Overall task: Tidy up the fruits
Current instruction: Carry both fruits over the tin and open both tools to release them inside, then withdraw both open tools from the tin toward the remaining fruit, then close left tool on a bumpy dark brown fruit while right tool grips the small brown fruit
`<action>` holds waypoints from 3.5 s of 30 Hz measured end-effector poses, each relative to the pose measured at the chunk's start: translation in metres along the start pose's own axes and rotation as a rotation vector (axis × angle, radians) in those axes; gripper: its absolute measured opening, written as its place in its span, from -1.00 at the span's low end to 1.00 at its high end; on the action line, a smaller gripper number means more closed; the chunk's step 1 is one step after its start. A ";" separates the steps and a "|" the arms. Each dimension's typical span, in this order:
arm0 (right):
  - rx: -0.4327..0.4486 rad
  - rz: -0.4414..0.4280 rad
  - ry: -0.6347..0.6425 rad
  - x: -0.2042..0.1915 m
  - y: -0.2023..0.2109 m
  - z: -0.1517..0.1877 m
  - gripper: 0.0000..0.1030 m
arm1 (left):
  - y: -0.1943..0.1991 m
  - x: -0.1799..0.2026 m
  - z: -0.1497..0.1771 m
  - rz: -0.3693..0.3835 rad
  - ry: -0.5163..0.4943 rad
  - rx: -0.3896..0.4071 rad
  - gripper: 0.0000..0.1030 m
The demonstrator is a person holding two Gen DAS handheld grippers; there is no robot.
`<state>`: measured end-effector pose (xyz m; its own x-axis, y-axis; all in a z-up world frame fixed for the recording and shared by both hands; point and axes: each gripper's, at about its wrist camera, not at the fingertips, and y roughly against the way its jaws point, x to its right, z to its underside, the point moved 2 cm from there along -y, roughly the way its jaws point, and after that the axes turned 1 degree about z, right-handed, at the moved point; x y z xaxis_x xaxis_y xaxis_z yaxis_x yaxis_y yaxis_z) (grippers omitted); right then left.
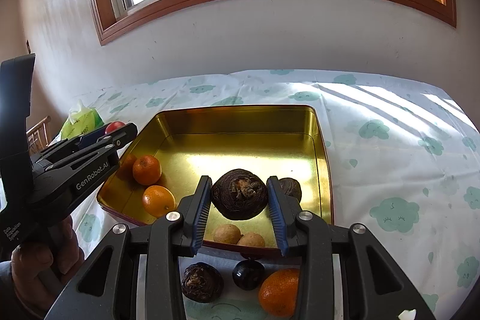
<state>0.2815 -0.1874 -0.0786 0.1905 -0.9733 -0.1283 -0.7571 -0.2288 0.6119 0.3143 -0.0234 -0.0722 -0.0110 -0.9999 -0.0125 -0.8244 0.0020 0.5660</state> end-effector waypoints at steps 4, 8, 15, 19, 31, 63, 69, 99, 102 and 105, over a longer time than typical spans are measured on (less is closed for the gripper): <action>-0.005 -0.001 0.000 0.000 -0.006 -0.001 -0.33 | -0.004 -0.001 0.001 0.002 0.000 -0.006 -0.40; -0.009 -0.003 0.003 -0.001 -0.011 -0.001 -0.33 | -0.009 -0.001 0.003 0.003 0.004 -0.014 -0.40; -0.021 0.002 0.002 0.002 -0.022 -0.002 -0.33 | -0.017 -0.003 0.006 -0.001 0.007 -0.024 -0.39; -0.030 0.003 0.004 0.003 -0.029 -0.003 -0.33 | -0.023 -0.006 0.009 0.003 0.011 -0.029 -0.39; 0.019 0.007 -0.022 0.008 -0.032 -0.004 0.08 | -0.026 -0.006 0.013 0.007 0.002 -0.002 0.10; -0.049 -0.013 -0.001 0.066 0.062 0.075 0.10 | 0.041 -0.007 0.031 0.084 -0.001 0.006 0.32; -0.113 -0.042 0.070 0.051 0.043 0.074 0.10 | 0.059 0.002 0.070 0.181 0.026 -0.076 0.32; -0.158 0.080 -0.147 0.098 0.049 0.088 -0.55 | 0.044 0.079 0.079 0.366 -0.126 -0.242 0.26; -0.156 0.068 -0.159 0.100 0.049 0.088 -0.55 | 0.031 0.087 0.080 0.356 -0.120 -0.295 0.07; -0.157 0.070 -0.157 0.100 0.049 0.088 -0.55 | 0.023 0.093 0.087 0.356 -0.129 -0.319 -0.03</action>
<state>0.2084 -0.2979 -0.1300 0.0323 -0.9806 -0.1933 -0.6562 -0.1667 0.7359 0.2446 -0.1151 -0.1322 -0.3465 -0.9280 0.1369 -0.5427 0.3173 0.7776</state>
